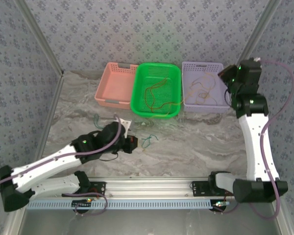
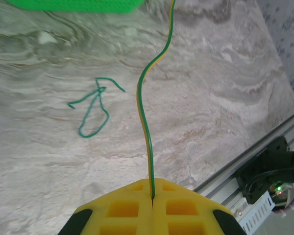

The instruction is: Untangle the cables

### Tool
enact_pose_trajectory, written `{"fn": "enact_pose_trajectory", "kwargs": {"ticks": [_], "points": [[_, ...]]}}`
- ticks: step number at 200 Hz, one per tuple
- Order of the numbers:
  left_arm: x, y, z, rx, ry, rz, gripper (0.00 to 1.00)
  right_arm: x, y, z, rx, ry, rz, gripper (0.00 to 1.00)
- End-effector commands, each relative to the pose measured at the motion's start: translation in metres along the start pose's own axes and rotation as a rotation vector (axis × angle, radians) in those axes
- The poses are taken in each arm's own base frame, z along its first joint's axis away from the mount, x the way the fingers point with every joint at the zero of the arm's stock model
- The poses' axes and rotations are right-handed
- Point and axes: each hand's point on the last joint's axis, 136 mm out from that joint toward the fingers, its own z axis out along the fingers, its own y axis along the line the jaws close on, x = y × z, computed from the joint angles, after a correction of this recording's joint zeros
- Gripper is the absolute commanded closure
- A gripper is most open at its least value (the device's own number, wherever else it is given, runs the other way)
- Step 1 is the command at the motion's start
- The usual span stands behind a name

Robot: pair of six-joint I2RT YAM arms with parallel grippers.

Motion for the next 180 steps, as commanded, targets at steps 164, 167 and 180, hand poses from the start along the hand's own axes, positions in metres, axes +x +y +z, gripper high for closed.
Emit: {"fn": "enact_pose_trajectory", "kwargs": {"ticks": [164, 167, 180], "points": [[-0.240, -0.102, 0.280, 0.061, -0.136, 0.022, 1.00, -0.048, -0.010, 0.188, -0.198, 0.070, -0.005, 1.00], [-0.241, -0.101, 0.284, 0.062, -0.141, 0.016, 1.00, -0.044, -0.012, 0.192, -0.195, 0.083, -0.005, 1.00], [-0.245, -0.091, 0.299, 0.064, -0.157, -0.015, 1.00, -0.030, -0.021, 0.203, -0.181, 0.121, -0.010, 1.00]]}}
